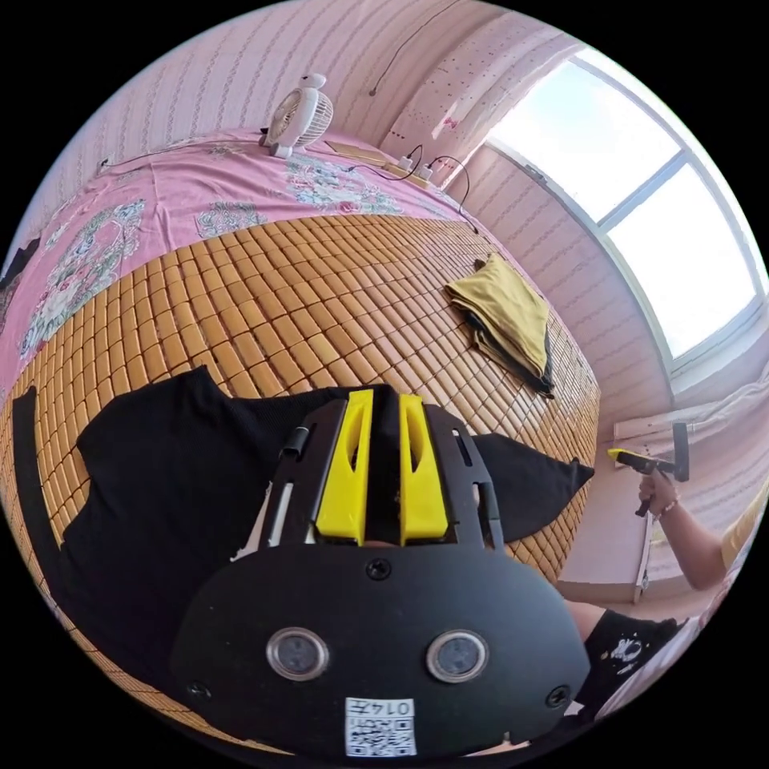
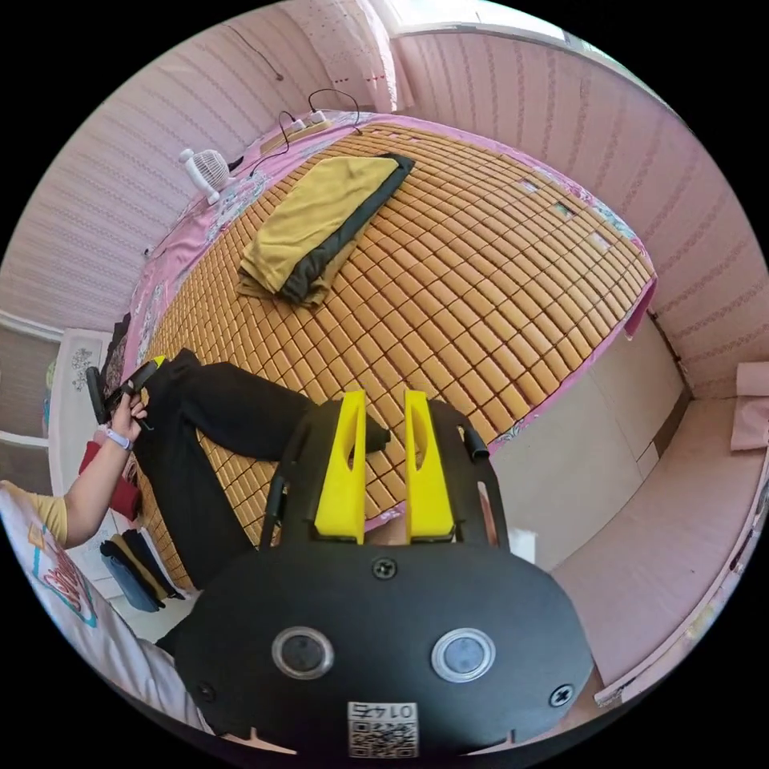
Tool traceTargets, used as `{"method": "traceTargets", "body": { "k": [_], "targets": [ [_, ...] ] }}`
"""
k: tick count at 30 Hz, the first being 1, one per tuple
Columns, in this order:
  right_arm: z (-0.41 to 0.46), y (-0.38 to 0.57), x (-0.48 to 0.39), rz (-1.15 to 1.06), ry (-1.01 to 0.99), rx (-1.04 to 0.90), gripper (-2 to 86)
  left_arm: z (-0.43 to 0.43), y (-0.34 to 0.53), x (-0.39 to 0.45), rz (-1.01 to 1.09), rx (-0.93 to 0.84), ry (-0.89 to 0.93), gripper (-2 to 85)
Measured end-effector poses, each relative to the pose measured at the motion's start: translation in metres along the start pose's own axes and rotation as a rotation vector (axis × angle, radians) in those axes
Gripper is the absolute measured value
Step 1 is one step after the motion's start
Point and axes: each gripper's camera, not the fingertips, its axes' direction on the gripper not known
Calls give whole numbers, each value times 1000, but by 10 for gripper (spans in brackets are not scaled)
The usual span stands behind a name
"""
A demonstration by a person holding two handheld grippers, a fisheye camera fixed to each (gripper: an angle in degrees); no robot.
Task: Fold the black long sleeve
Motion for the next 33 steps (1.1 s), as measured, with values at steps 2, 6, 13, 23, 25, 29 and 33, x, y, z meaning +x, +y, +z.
{"method": "traceTargets", "body": {
  "k": [2, 6, 13, 23, 25, 29, 33],
  "targets": [
    [24, 10, -12, -19, 6, -60, 96, 18, -10, -5, -25, -65, -10, 72],
    [51, 31, -32, -7, 78, -64, 81, 49, -21, 2, 19, -208, -87, 63],
    [4, 64, -6, 51, -92, -79, 13, 44, -28, 4, 25, -220, -106, 5],
    [-53, 24, 27, 142, -227, 116, 71, 15, -25, -13, -102, -25, 11, 33],
    [-25, 13, 7, 58, -85, 32, 89, 21, -27, -14, -105, -45, -16, 39],
    [8, 14, -22, 4, -9, -14, 99, 26, -33, -13, -113, -56, -19, 49],
    [24, 22, -38, -31, 123, 5, 37, 43, -36, -14, -102, -142, -40, 45]
  ]
}}
